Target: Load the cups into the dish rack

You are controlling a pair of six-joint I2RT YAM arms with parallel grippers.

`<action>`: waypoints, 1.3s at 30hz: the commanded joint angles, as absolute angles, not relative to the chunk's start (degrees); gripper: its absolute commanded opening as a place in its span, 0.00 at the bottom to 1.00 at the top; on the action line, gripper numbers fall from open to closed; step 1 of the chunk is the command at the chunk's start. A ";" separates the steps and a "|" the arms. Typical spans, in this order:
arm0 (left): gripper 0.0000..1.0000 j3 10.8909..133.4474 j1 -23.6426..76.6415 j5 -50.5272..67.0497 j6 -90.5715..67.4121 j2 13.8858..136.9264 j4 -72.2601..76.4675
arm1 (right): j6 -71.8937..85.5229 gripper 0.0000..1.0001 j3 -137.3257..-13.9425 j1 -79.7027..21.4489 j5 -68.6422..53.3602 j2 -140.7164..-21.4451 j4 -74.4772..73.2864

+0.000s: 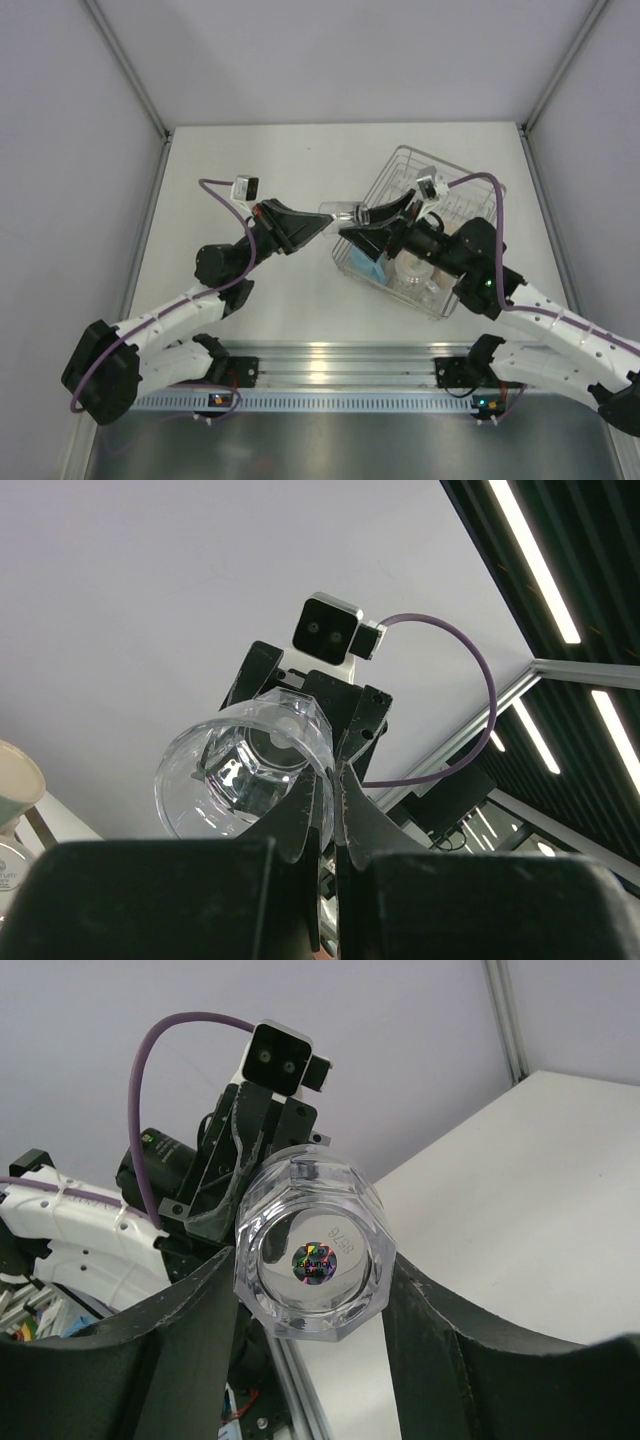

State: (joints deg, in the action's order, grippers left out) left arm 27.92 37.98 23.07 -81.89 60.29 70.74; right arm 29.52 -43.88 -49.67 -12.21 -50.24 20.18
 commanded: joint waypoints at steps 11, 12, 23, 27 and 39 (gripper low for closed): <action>0.00 27.69 39.02 24.17 -82.26 60.03 75.76 | 27.42 0.66 -44.30 -49.83 -8.35 -48.34 27.42; 0.00 27.69 39.02 24.17 -82.09 60.03 75.76 | 27.33 0.62 -44.56 -49.83 -8.44 -48.43 26.73; 0.52 26.19 39.11 22.77 -81.21 60.47 75.67 | 28.04 0.00 -42.98 -49.92 -2.04 -46.06 24.62; 0.84 25.66 39.11 22.50 -79.98 60.12 75.67 | 24.79 0.00 -47.01 -49.75 4.99 -45.18 14.36; 0.98 31.45 39.11 19.61 -66.11 51.86 42.59 | 14.59 0.00 -71.27 -34.47 26.11 -55.97 -26.96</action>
State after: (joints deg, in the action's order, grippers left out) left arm 27.18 38.89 21.67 -73.19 55.31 53.30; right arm 18.61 -66.04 -39.29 20.38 -53.08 -15.46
